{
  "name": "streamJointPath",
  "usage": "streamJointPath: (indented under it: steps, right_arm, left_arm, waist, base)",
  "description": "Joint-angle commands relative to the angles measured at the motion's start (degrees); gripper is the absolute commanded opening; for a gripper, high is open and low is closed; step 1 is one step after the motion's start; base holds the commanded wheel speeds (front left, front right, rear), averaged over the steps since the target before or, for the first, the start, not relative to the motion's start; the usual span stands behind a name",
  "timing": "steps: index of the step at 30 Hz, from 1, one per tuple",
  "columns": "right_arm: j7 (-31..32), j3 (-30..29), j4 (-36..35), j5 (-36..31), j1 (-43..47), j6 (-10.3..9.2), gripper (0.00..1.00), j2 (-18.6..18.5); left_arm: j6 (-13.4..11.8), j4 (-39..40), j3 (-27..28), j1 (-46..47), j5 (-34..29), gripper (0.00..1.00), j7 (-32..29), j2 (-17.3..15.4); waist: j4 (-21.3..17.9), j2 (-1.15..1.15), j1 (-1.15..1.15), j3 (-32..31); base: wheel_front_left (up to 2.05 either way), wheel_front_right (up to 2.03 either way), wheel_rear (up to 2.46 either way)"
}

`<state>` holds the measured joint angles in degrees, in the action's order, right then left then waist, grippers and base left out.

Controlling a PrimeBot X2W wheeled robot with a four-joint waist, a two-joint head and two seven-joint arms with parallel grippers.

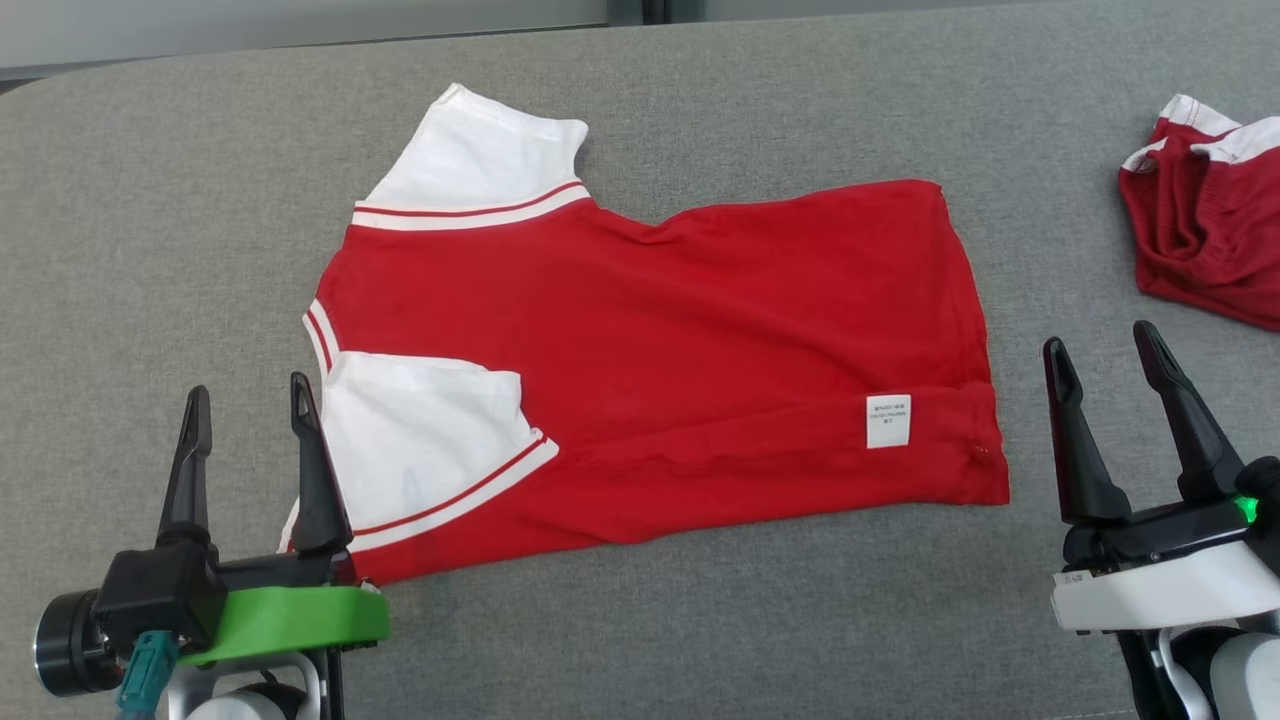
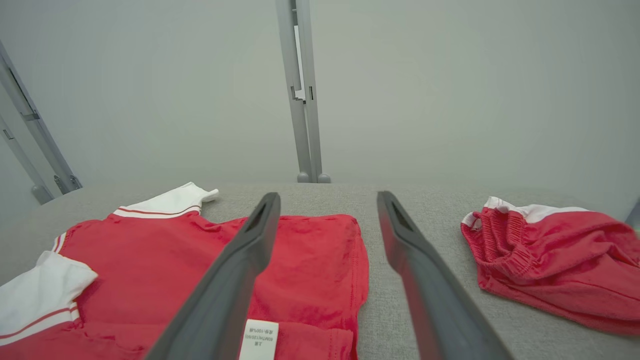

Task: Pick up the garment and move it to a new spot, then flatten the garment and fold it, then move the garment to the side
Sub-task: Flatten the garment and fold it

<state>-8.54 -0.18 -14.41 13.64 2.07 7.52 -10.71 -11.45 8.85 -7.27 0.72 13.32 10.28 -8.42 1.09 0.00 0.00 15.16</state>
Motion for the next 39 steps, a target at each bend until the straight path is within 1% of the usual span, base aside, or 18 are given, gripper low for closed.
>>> streamJointPath:
  steps: [1, 5, 8, 10, 13, 17, 19, 21, 24, 27, 32, 36, 39]
  right_arm:
    - [0.36, -0.23, -0.44, -0.34, 0.39, -0.05, 1.00, 0.17]
    - [0.91, -0.59, -1.06, 0.07, 0.06, -0.05, 1.00, 0.49]
    - [1.29, -0.41, -1.80, 0.29, -1.03, -0.05, 1.00, 0.47]
    - [1.61, 0.28, -2.10, 0.41, -1.98, -0.04, 1.00, 0.31]
    - [1.62, 0.23, -2.53, 0.73, -3.07, -0.05, 1.00, 0.29]
    - [0.91, 0.76, -2.01, 1.01, -5.23, -0.05, 1.00, 0.38]
    - [0.23, 1.13, -1.59, 1.29, -6.17, -0.05, 1.00, 0.46]
    - [-0.41, 1.89, -1.12, 1.53, -7.28, -0.04, 1.00, 0.71]
    - [-1.41, 2.54, -0.25, 1.82, -8.41, -0.05, 1.00, 1.13]
    - [-2.32, 3.46, 1.07, 2.25, -9.53, -0.04, 1.00, 1.50]
    - [-3.74, 4.79, 3.31, 2.86, -10.70, -0.05, 1.00, 1.75]
    - [-4.05, 5.00, 4.69, 3.28, -10.87, -0.05, 1.00, 1.90]
    - [-4.13, 5.10, 5.27, 3.67, -11.01, -0.04, 1.00, 1.60]
  left_arm:
    - [-0.26, 0.11, 0.14, 0.47, -0.45, 1.00, -0.22, -0.63]
    - [0.35, 0.27, 0.09, 1.85, -0.25, 1.00, -0.86, -1.28]
    - [1.46, -0.51, -0.58, 4.67, 0.80, 1.00, -3.82, -1.75]
    - [2.56, -1.48, -0.82, 8.54, 1.48, 1.00, -5.79, -2.38]
    - [5.27, -4.13, -2.10, 17.31, 2.70, 1.00, -9.30, -2.64]
    - [9.78, -11.80, -3.72, 29.92, 4.55, 1.00, -14.65, -3.46]
    - [11.97, -16.77, -3.90, 36.13, 6.88, 1.00, -17.00, -2.94]
    - [13.56, -22.40, -3.76, 41.84, 7.27, 1.00, -18.95, -3.81]
    - [15.24, -30.42, -3.94, 49.10, 7.96, 1.00, -20.54, -4.55]
    - [16.39, -38.41, -4.22, 55.20, 8.19, 1.00, -20.41, -5.32]
    - [17.53, -49.51, -4.37, 61.29, 8.43, 1.00, -17.97, -7.14]
    - [17.97, -55.63, -4.91, 64.56, 7.96, 1.00, -15.23, -8.34]
    - [18.31, -59.52, -5.68, 66.11, 7.71, 1.00, -14.32, -8.66]
  waist:
    - [-0.02, 0.00, 0.00, 0.14]
    - [0.07, 0.00, 0.00, 1.27]
    - [0.07, 0.00, 0.00, 3.29]
    - [-0.61, 0.00, 0.00, 4.99]
    - [-1.26, 0.00, 0.00, 8.64]
    - [-2.82, 0.00, 0.00, 12.92]
    - [-3.72, 0.00, 0.00, 14.94]
    - [-4.88, 0.00, 0.00, 16.62]
    - [-6.49, 0.00, 0.00, 19.04]
    - [-8.07, 0.00, 0.00, 20.88]
    - [-10.29, 0.00, 0.00, 22.18]
    - [-11.36, 0.00, 0.00, 22.96]
    - [-11.67, 0.00, 0.00, 23.31]
  base:
    - [0.00, 0.00, 0.00]
    - [0.00, 0.00, 0.00]
    - [0.00, 0.00, 0.00]
    - [0.00, 0.00, 0.00]
    - [0.00, 0.00, 0.00]
    - [0.00, 0.00, 0.00]
    - [0.00, 0.00, 0.00]
    - [0.00, 0.00, 0.00]
    - [0.00, 0.00, 0.00]
    - [0.00, 0.00, 0.00]
    - [0.00, 0.00, 0.00]
    - [0.00, 0.00, 0.00]
    - [0.00, 0.00, 0.00]
